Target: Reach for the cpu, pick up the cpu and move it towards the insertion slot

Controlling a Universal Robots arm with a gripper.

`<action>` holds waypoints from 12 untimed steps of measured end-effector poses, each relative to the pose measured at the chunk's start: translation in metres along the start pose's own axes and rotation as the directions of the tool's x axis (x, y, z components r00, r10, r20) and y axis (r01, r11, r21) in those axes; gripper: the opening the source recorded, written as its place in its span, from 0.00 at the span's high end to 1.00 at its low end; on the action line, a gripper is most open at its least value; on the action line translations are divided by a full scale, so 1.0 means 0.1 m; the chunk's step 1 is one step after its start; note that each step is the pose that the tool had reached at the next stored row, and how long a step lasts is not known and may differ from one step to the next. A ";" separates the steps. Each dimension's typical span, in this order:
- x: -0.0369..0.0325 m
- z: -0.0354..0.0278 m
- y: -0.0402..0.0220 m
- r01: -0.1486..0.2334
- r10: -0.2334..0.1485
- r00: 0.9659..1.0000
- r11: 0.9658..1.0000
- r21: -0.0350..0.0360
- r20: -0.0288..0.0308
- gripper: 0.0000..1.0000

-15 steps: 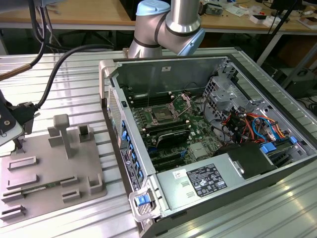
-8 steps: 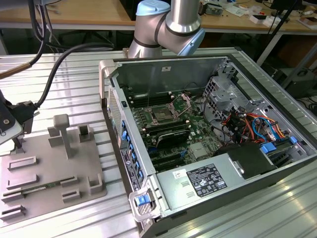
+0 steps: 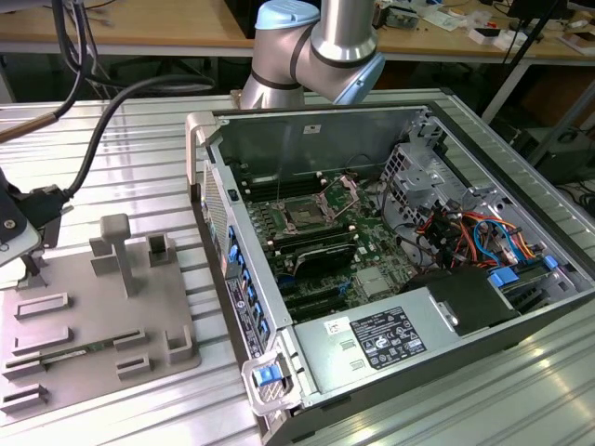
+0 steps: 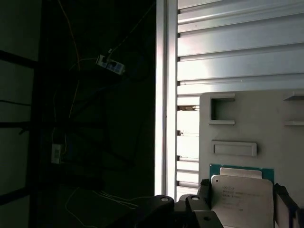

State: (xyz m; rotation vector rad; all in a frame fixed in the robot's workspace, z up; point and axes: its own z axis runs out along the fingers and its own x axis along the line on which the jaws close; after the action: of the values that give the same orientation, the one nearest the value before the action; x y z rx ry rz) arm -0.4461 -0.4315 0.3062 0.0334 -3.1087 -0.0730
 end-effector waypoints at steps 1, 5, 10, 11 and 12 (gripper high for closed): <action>0.000 -0.003 0.000 0.000 0.000 1.000 1.000 0.000 0.000 0.45; 0.000 -0.005 0.000 0.000 0.000 1.000 1.000 0.000 0.000 0.45; 0.001 -0.039 0.002 0.000 0.000 1.000 1.000 0.000 0.000 0.45; 0.002 -0.057 0.002 0.000 0.000 1.000 1.000 0.000 0.000 0.45; 0.002 -0.072 0.003 0.000 0.000 1.000 1.000 0.000 0.000 0.45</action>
State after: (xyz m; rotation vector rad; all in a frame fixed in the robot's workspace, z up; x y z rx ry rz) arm -0.4461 -0.4315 0.3134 0.0334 -3.1086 -0.0734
